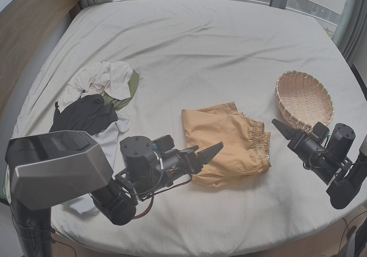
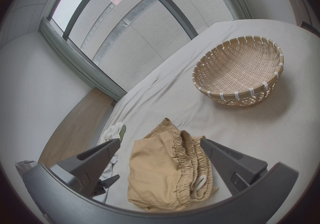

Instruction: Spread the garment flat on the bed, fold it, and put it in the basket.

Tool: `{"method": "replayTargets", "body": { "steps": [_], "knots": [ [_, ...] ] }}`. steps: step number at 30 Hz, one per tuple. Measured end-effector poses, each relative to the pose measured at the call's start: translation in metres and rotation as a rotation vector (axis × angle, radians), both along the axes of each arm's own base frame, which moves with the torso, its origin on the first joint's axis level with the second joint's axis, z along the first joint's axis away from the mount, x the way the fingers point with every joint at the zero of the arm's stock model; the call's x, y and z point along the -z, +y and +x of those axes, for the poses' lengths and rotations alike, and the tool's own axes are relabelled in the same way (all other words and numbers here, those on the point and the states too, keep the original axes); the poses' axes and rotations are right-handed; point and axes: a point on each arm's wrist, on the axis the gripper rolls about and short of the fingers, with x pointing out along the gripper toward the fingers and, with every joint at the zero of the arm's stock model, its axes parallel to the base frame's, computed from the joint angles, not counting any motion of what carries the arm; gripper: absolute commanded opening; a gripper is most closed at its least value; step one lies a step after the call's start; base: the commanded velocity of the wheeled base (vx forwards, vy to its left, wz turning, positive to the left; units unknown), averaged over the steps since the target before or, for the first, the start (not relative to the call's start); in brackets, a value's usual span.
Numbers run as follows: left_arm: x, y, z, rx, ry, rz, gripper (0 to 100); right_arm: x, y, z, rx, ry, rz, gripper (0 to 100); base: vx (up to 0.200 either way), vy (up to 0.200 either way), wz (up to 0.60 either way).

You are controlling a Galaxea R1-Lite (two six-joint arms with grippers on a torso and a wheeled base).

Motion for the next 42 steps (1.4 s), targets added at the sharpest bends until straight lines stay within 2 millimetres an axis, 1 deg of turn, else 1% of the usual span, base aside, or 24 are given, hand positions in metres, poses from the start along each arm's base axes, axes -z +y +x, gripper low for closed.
{"method": "replayTargets", "body": {
  "steps": [6,10,12,15,16,17,20,23,26,30,35,42],
  "knots": [
    [-0.010,0.038,-0.018,-0.058,0.002,0.055,100,0.010,-0.001,0.003,0.006,0.047,0.021,100,0.000,0.000,0.00],
    [-0.017,0.063,-0.029,-0.101,0.000,0.071,100,0.021,-0.001,0.004,0.007,0.099,0.035,100,0.000,0.000,0.00],
    [-0.018,0.075,-0.036,-0.125,0.004,0.078,100,0.030,0.000,0.005,0.004,0.137,0.037,100,0.000,0.000,0.00],
    [-0.017,0.089,-0.045,-0.150,0.019,0.094,100,0.047,-0.001,0.007,0.005,0.205,0.039,100,0.000,0.000,0.00],
    [-0.017,0.091,-0.046,-0.154,0.020,0.096,100,0.049,-0.001,0.007,0.006,0.217,0.039,100,0.000,0.000,0.00],
    [-0.016,0.098,-0.050,-0.173,0.027,0.108,100,0.059,-0.001,0.007,0.004,0.253,0.038,100,0.000,0.000,0.00],
    [-0.015,0.109,-0.053,-0.205,0.021,0.136,100,0.074,-0.001,0.009,0.007,0.310,0.032,100,0.000,0.000,0.00],
    [-0.017,0.117,-0.056,-0.228,0.012,0.148,100,0.085,0.000,0.012,0.006,0.340,0.028,100,0.000,0.000,0.00],
    [-0.020,0.122,-0.061,-0.240,0.013,0.148,100,0.090,0.003,0.017,0.002,0.344,0.028,100,0.000,0.000,0.00],
    [-0.021,0.129,-0.067,-0.254,0.024,0.152,100,0.091,0.010,0.025,-0.012,0.328,0.041,100,0.000,0.000,0.00],
    [-0.022,0.137,-0.073,-0.281,0.034,0.156,100,0.091,0.024,0.033,-0.046,0.308,0.060,100,0.000,0.000,0.00],
    [-0.023,0.147,-0.078,-0.401,0.041,0.171,100,0.097,0.038,0.048,-0.071,0.280,0.078,100,0.000,0.000,0.00]
  ]
}}
